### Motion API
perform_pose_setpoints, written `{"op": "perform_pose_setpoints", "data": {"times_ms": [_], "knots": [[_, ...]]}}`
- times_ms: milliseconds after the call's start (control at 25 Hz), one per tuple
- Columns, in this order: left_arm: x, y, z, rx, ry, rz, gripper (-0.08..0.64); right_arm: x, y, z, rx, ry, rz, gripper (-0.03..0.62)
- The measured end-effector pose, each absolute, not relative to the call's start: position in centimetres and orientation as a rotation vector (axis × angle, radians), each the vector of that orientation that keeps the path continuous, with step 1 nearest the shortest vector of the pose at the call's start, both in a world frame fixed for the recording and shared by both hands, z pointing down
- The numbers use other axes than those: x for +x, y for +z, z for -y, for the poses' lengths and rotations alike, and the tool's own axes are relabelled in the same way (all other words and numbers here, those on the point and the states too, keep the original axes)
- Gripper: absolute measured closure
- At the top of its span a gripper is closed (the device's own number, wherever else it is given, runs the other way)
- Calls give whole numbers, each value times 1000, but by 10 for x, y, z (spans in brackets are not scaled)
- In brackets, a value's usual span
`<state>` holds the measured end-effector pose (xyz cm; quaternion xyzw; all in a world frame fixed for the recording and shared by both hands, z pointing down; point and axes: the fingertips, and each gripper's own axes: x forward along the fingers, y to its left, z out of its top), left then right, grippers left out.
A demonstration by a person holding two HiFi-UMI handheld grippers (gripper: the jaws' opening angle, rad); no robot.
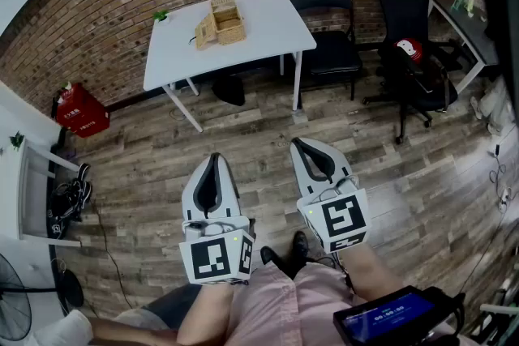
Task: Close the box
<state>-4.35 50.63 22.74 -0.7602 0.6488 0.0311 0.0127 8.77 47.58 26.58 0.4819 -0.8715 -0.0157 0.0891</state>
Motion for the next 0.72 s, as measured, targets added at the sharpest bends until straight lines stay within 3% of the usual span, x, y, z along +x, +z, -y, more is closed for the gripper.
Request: {"op": "perform_pose_setpoints", "data": {"times_ms": [440,480,520,600,720], "knots": [[-41,232,-502,-2358,108,-2056,548,100,267,-466,1480,-5,2613,592],[-40,231,-501,-2359,118,-2057,540,101,266,-464,1475,20,2629,568],[-39,231,-500,-2365,128,-2054,439,102,266,-463,1457,38,2647,408],[-37,230,-499,-2384,157,-2044,364,103,265,-462,1438,33,2665,374],[-31,229,-497,-2388,174,-2033,353,110,267,-456,1438,8,2645,373]]}}
